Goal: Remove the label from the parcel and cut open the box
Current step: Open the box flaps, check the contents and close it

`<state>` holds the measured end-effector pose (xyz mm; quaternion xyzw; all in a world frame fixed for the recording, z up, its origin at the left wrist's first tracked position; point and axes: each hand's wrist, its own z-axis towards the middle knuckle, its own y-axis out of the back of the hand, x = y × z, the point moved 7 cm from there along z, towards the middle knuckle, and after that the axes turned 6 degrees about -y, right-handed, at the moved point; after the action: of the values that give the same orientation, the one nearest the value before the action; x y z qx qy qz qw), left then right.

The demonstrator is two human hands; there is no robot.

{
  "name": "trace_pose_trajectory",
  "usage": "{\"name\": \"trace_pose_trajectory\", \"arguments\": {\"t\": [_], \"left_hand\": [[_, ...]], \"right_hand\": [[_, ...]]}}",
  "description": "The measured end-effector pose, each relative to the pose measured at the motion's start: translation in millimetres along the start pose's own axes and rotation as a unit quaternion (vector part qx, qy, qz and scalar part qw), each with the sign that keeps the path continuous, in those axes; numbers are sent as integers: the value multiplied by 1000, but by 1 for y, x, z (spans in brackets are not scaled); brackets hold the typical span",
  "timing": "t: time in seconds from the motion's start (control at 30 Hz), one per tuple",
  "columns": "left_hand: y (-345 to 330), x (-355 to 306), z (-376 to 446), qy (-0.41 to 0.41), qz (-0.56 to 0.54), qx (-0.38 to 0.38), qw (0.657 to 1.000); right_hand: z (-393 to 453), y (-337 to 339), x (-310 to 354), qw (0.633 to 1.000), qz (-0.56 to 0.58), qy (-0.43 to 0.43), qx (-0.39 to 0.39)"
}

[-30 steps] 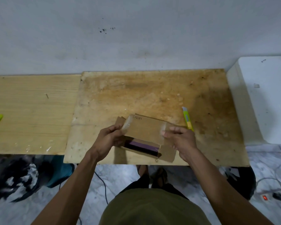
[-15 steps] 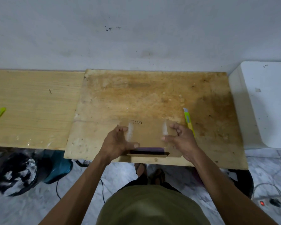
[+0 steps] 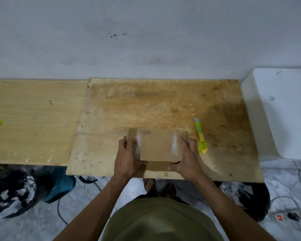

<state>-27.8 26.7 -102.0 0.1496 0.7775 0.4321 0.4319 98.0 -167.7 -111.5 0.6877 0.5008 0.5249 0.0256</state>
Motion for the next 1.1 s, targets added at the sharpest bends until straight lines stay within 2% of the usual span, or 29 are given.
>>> {"name": "trace_pose_trajectory", "arguments": {"t": [0.1,0.2,0.3,0.5,0.77,0.87,0.97,1.1], "left_hand": [[-3,1,5,-20,101,-32,994],[-6,2,8,-42,163,-34,985],[-11,7,7,-55,175,-13,983],[-16,8,12,-36,150,-7,988],[-22,4,31,-45,250,24,967],[-25,7,37,-55,284,66,955],[-28,17,36,-35,263,102,959],[-32,23,32,18,159,113,981]], "right_hand": [[-2,0,3,996,-59,34,-66],[-3,-8,-2,987,-131,45,-77],[-3,-16,-8,983,-163,37,-73],[3,-21,-13,985,-148,13,-85],[16,-31,-16,957,-270,-39,-95],[24,-33,-21,945,-306,-72,-85],[26,-31,-24,941,-316,-85,-90],[23,-33,-31,957,-254,-119,-75]]}}
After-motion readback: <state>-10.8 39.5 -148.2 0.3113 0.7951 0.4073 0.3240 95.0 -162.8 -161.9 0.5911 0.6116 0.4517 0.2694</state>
